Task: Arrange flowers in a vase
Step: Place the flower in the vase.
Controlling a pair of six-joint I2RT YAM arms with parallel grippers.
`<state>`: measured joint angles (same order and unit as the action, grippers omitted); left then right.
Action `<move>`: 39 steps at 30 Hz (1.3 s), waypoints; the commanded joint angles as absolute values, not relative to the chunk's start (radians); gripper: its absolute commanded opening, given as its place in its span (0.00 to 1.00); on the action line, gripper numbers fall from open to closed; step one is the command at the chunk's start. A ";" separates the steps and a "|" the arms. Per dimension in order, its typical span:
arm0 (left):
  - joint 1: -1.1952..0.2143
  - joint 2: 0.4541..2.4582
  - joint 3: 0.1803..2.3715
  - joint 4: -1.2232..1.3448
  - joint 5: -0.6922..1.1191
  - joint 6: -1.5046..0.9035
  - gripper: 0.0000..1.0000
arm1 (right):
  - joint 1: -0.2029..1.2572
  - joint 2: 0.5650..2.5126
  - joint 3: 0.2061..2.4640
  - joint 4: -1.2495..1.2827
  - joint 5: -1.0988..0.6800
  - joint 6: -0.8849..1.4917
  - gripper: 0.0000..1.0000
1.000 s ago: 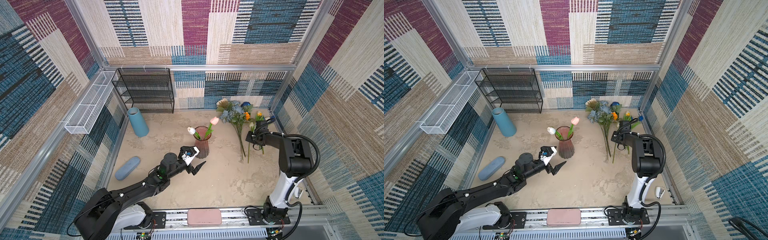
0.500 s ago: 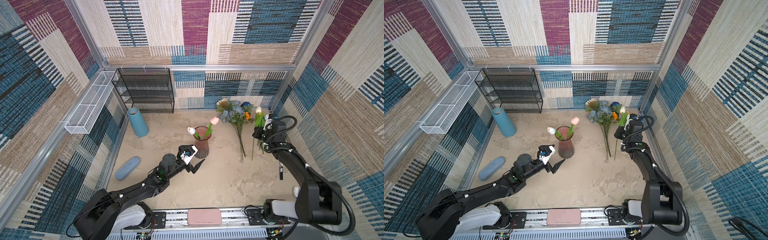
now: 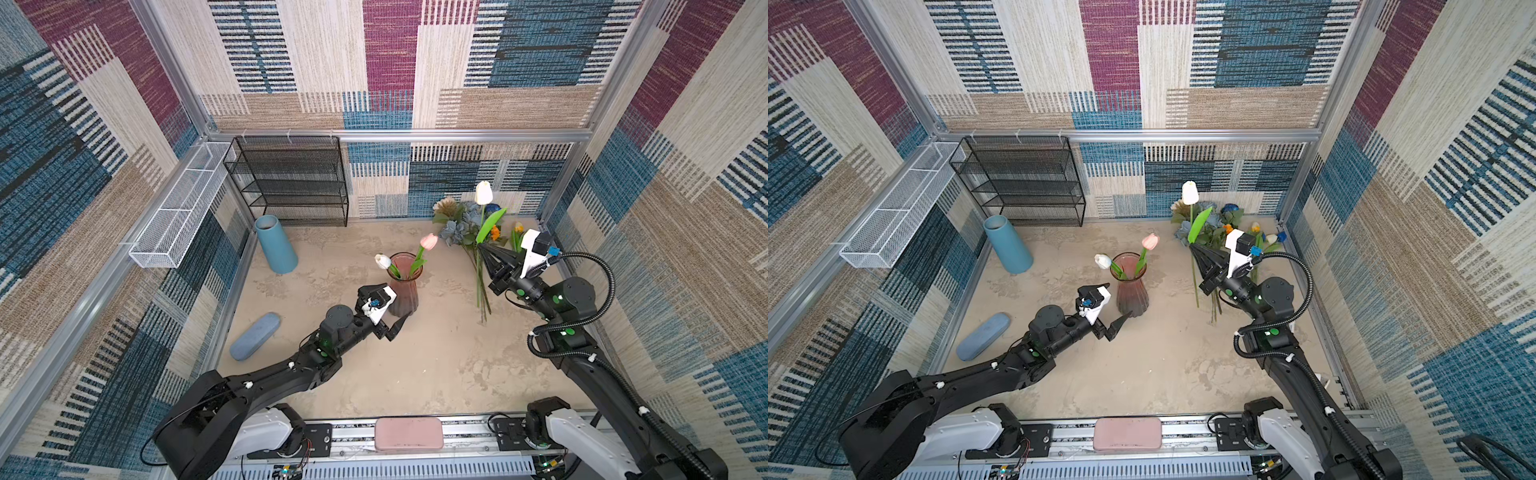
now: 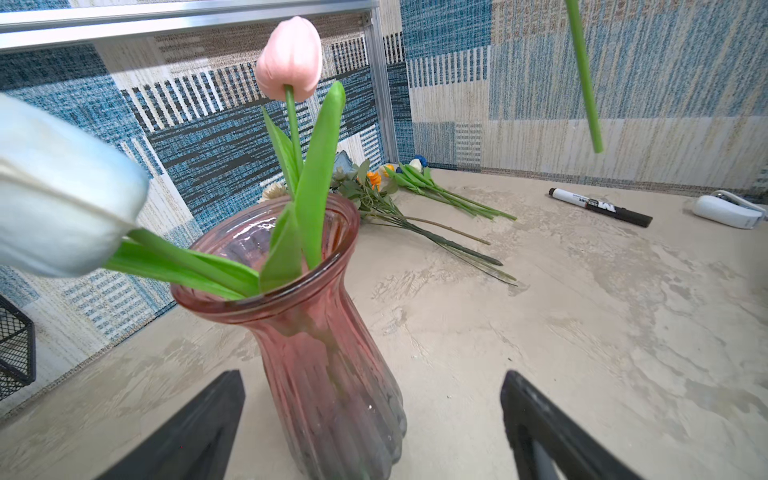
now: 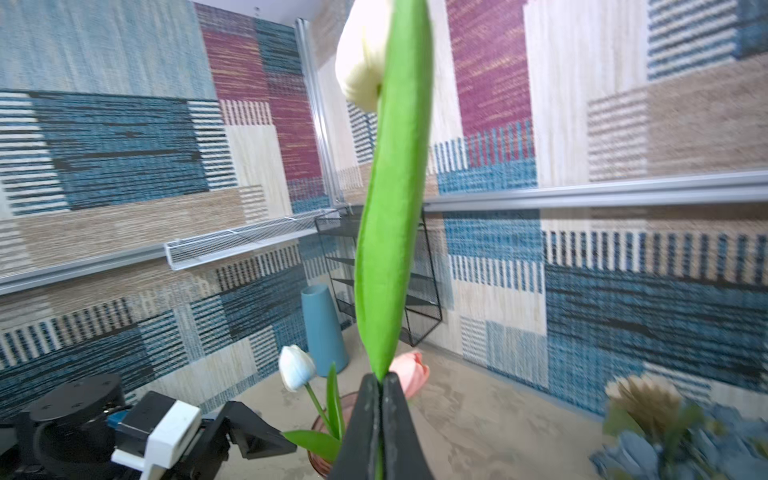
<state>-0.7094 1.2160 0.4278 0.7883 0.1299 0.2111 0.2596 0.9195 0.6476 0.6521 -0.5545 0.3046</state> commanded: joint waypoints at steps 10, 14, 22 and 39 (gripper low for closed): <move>-0.709 1.214 0.431 0.843 0.103 0.187 0.99 | 0.462 1.241 0.798 1.123 -0.574 0.308 0.00; -0.709 1.216 0.430 0.853 0.097 0.186 0.99 | 0.495 1.377 0.866 1.213 -0.534 0.329 0.00; -0.709 1.210 0.427 0.848 0.083 0.193 0.99 | 0.520 1.602 1.004 1.312 -0.494 0.387 0.00; -0.709 1.203 0.407 0.848 0.046 0.222 0.99 | 0.564 1.665 0.944 1.219 -0.435 0.238 0.39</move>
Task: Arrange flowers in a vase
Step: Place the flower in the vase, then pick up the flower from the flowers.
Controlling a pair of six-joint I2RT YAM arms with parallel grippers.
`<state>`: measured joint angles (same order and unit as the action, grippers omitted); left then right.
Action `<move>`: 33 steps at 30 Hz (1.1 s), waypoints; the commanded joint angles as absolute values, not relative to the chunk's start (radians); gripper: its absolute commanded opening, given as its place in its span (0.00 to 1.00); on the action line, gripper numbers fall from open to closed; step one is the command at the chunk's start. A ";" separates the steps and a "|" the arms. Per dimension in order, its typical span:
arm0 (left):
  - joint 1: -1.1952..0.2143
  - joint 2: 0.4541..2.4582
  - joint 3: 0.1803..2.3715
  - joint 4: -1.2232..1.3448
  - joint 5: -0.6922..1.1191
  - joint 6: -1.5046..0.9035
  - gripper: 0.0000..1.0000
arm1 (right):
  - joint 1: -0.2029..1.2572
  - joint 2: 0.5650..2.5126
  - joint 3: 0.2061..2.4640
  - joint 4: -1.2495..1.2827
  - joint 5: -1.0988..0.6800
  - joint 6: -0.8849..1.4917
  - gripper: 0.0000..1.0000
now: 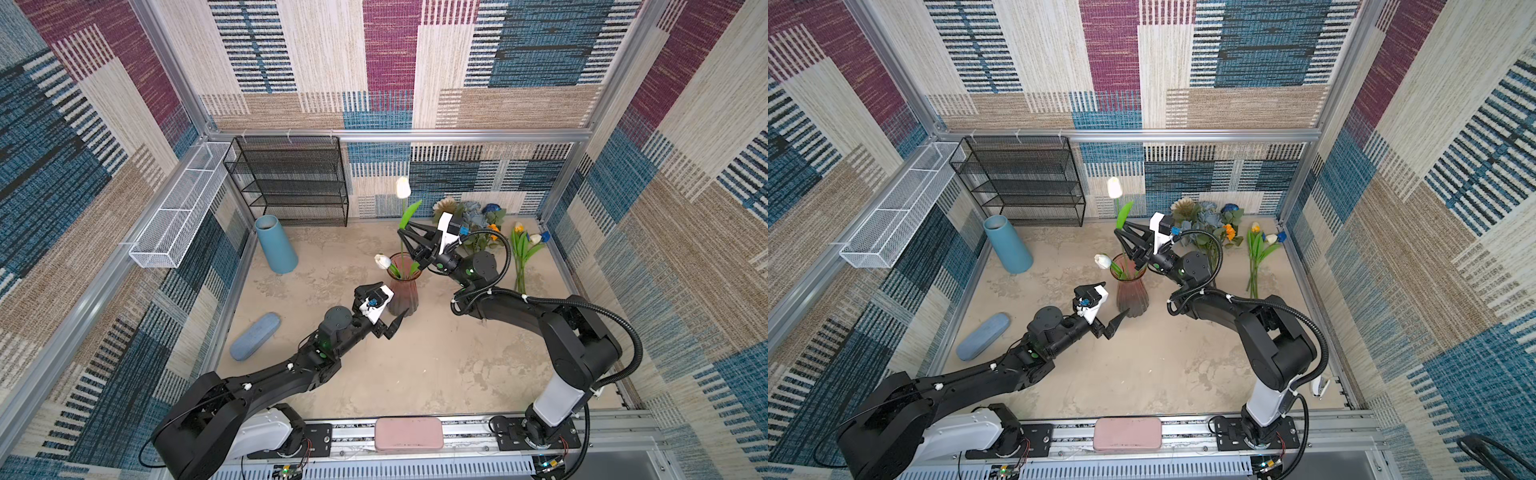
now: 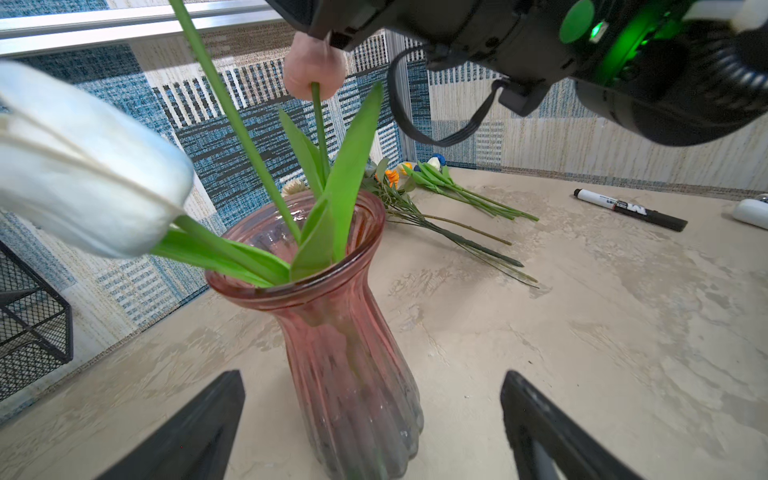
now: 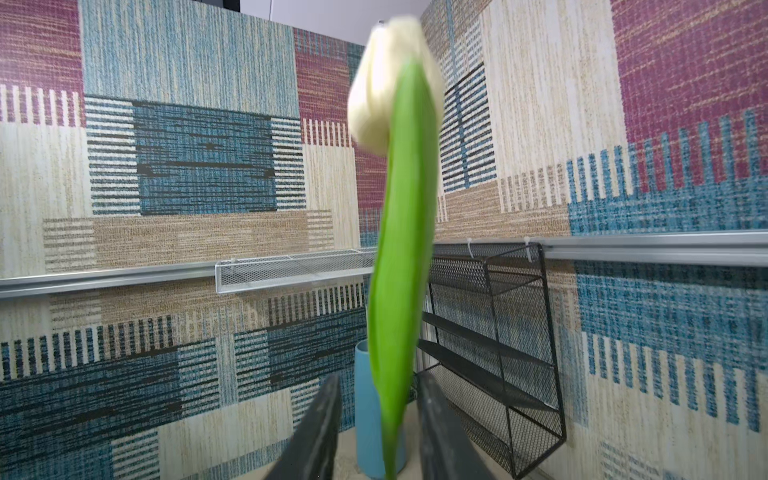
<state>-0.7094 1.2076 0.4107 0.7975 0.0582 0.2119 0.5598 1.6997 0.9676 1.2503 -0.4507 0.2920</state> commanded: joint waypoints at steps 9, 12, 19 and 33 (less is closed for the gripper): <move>-0.709 1.218 0.417 0.861 0.068 0.222 0.99 | 0.566 1.476 0.892 0.968 -0.362 0.153 0.49; -0.709 1.194 0.441 0.802 0.097 0.231 0.99 | 0.565 1.376 0.892 0.860 -0.302 0.124 0.54; -0.710 1.086 0.483 0.581 0.191 0.257 0.99 | 0.527 1.211 0.977 0.445 0.051 0.058 0.70; -0.790 1.033 0.572 0.246 0.398 0.250 0.98 | -0.125 1.621 1.142 -0.082 -0.174 0.316 0.41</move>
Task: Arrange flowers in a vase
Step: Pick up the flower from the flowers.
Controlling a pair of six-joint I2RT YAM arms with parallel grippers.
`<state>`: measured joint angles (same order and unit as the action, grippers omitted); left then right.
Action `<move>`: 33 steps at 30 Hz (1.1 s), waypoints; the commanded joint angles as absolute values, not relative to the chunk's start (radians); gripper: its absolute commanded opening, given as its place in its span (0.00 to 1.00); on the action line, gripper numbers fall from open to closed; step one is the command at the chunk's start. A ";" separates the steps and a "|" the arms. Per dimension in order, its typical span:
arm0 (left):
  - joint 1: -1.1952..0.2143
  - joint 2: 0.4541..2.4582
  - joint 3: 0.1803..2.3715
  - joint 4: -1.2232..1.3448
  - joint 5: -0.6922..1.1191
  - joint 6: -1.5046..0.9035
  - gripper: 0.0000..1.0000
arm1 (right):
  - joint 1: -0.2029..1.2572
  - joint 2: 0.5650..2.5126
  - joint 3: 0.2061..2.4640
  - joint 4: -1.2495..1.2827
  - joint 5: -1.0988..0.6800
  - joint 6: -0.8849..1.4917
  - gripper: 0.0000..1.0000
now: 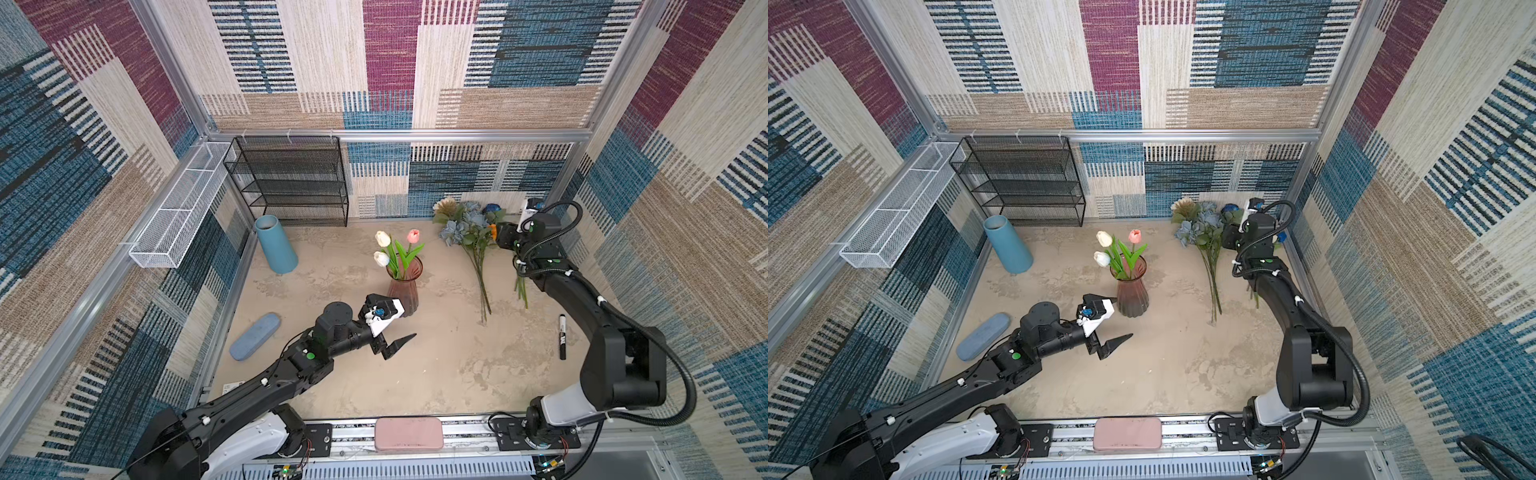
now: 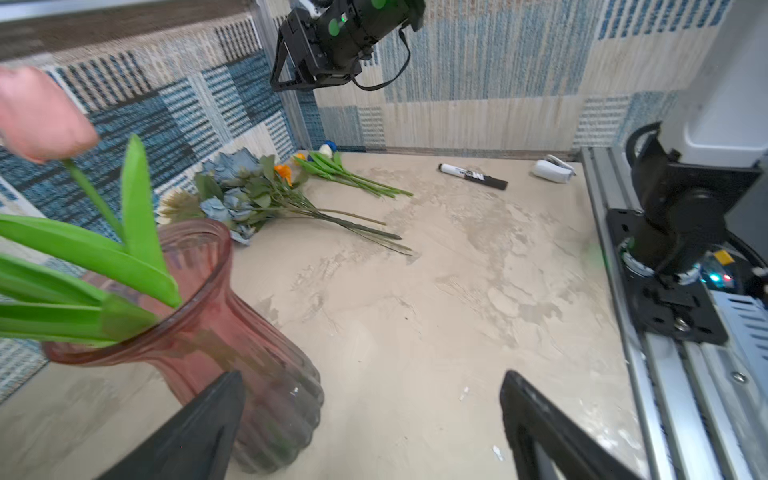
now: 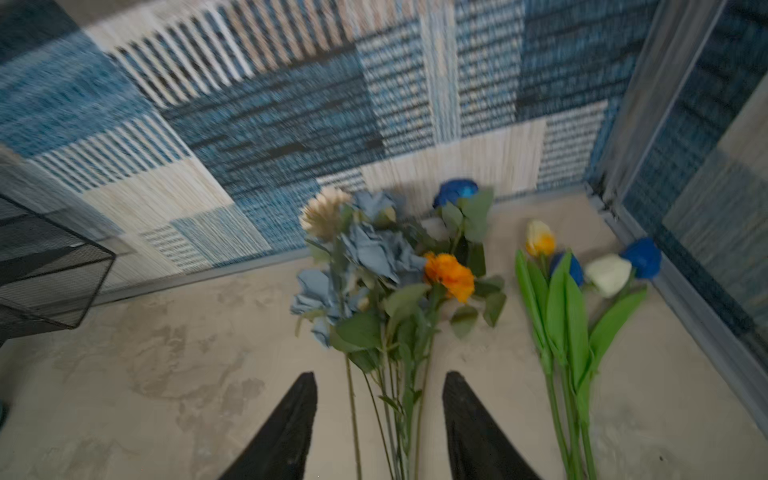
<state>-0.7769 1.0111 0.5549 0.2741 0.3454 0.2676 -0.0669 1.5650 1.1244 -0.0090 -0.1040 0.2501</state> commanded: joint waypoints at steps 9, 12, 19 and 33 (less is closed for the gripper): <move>-0.817 1.118 0.573 0.316 0.359 0.248 0.96 | -0.249 1.931 1.338 -0.261 -0.165 0.230 0.29; -0.818 1.107 0.554 0.344 0.340 0.260 0.96 | -0.268 1.988 1.382 -0.281 -0.173 0.220 0.29; -0.818 1.099 0.552 0.328 0.306 0.272 0.96 | -0.276 2.091 1.455 -0.317 -0.205 0.207 0.23; -0.817 1.105 0.569 0.338 0.308 0.276 0.96 | -0.276 2.097 1.420 -0.294 -0.217 0.222 0.16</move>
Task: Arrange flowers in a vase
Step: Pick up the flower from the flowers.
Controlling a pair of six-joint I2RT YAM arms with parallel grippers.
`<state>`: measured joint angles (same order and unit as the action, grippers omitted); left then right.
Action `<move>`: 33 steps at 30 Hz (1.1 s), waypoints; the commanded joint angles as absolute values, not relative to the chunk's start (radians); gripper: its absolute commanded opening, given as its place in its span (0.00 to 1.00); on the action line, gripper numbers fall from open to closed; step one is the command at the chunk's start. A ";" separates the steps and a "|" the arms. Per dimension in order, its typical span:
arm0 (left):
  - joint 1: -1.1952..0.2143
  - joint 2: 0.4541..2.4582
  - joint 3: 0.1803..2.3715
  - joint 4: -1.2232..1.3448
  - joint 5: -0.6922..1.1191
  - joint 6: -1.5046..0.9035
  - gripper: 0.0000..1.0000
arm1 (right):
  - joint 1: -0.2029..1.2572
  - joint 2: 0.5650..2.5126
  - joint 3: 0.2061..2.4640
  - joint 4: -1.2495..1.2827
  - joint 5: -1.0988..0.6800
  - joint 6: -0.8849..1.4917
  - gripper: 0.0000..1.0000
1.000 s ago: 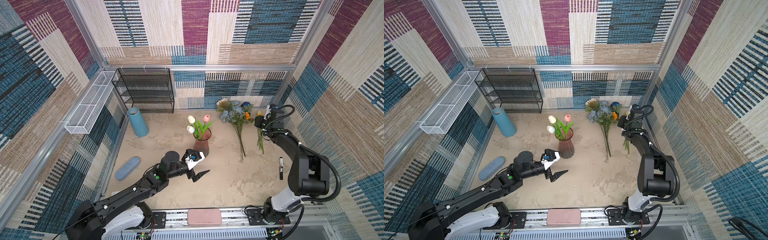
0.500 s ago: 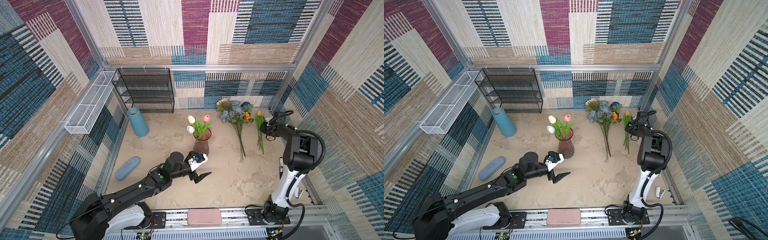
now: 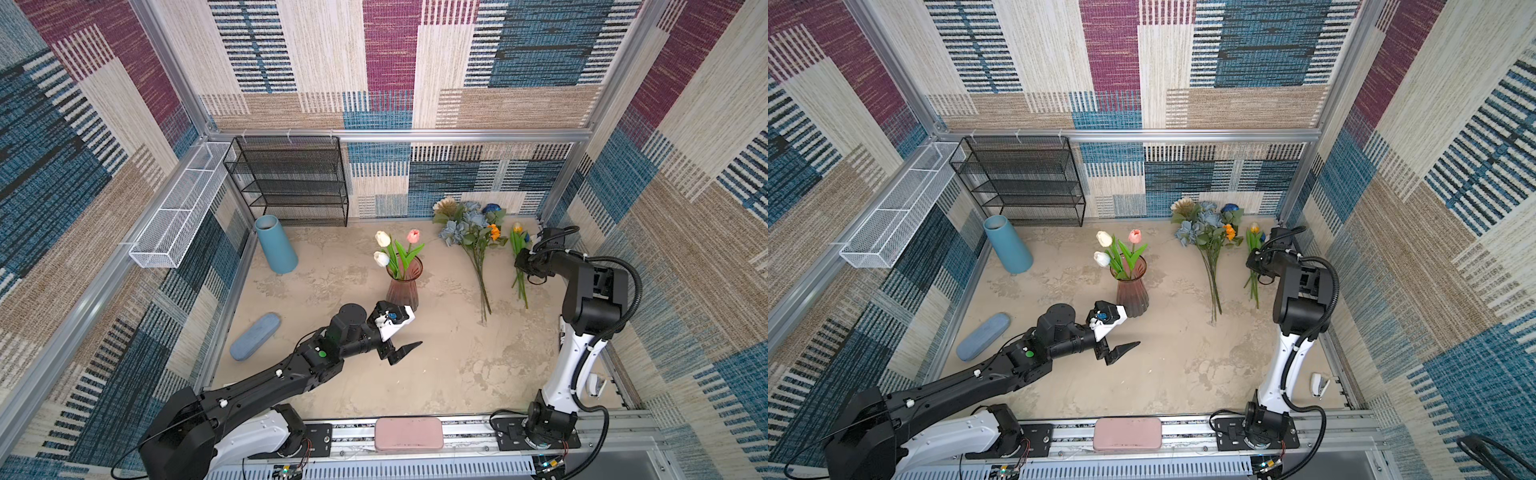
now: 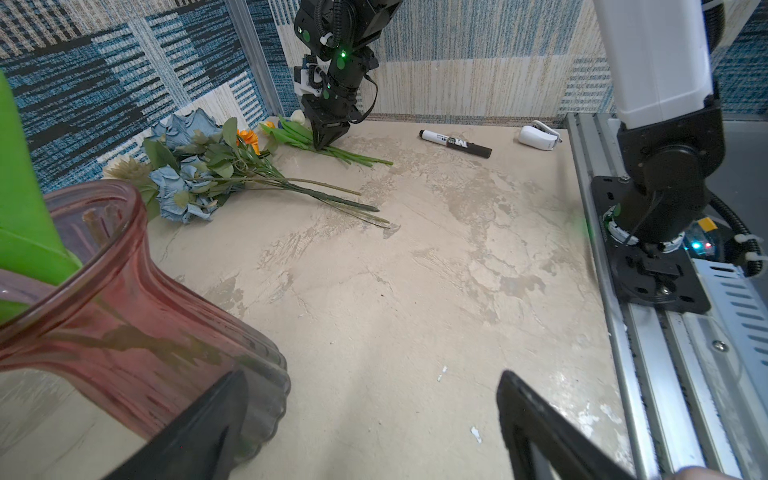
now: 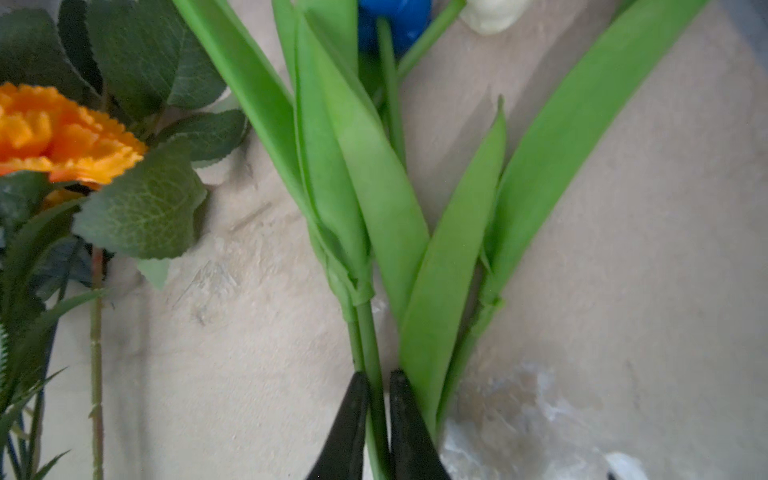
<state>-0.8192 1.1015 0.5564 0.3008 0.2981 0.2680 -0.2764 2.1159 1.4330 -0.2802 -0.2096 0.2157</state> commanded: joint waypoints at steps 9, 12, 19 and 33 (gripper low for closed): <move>-0.818 1.130 0.581 0.352 0.298 0.283 0.96 | -0.276 2.004 1.368 -0.269 -0.245 0.234 0.02; -0.819 1.132 0.580 0.360 0.293 0.284 0.96 | -0.276 1.947 1.343 -0.256 -0.268 0.242 0.01; -0.817 1.138 0.574 0.390 0.267 0.291 0.96 | -0.275 1.848 1.290 -0.248 -0.322 0.261 0.02; -0.818 1.136 0.561 0.461 0.200 0.266 0.96 | -0.137 1.563 1.105 -0.083 -0.458 0.245 0.00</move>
